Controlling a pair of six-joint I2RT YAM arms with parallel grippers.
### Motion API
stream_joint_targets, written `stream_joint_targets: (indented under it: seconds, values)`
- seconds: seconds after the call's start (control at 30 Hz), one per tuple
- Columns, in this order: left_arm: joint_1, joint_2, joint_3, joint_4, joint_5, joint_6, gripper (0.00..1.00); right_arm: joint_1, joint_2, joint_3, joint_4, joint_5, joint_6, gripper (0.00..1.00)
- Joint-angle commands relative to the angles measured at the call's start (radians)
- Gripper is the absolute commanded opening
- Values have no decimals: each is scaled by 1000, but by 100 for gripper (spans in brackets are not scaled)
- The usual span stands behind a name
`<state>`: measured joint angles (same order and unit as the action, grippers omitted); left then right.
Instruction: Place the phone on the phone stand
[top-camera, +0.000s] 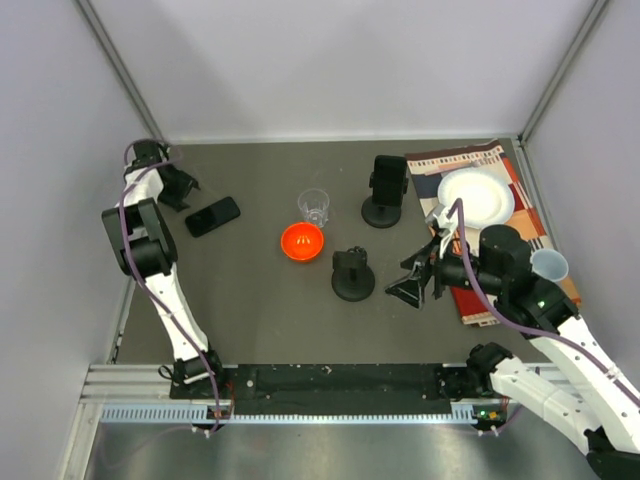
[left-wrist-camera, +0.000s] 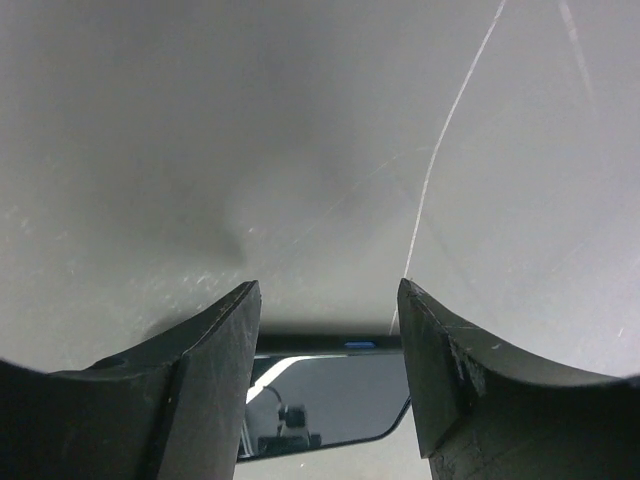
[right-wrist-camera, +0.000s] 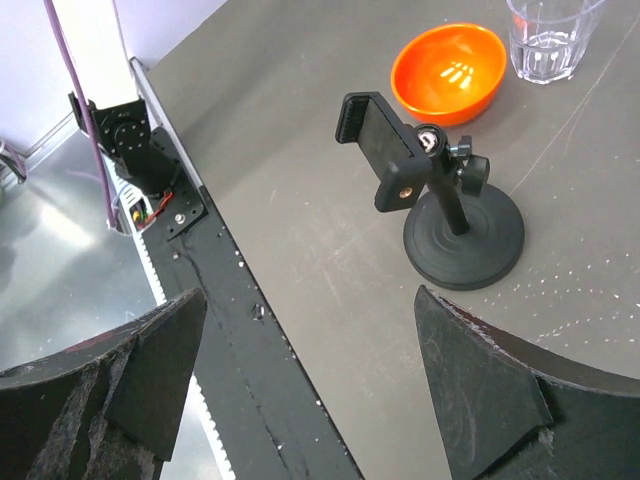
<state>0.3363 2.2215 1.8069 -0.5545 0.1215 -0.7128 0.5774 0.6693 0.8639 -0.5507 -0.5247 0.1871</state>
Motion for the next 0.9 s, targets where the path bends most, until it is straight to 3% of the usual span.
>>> stream_joint_targets:
  seconds: [0.0,0.27,0.53,0.77,0.83,0.87]
  values:
    - [4,-13,-19,-74,35,-34,61,-10,-5,11,3,5,5,85]
    - [3,-218,-329,22,61,-88,61,-10,-14,4,3,-1,3,85]
    - [-23,-385,-543,76,147,-48,63,-10,-43,-16,3,-3,11,86]
    - [-98,-525,-538,15,-59,203,75,-10,-65,-9,-3,-34,18,86]
    - [-134,-516,-506,-24,-101,312,98,-10,-62,-5,-6,-40,18,87]
    - [-149,-504,-457,-47,-112,341,98,-11,-57,-3,-8,-41,18,87]
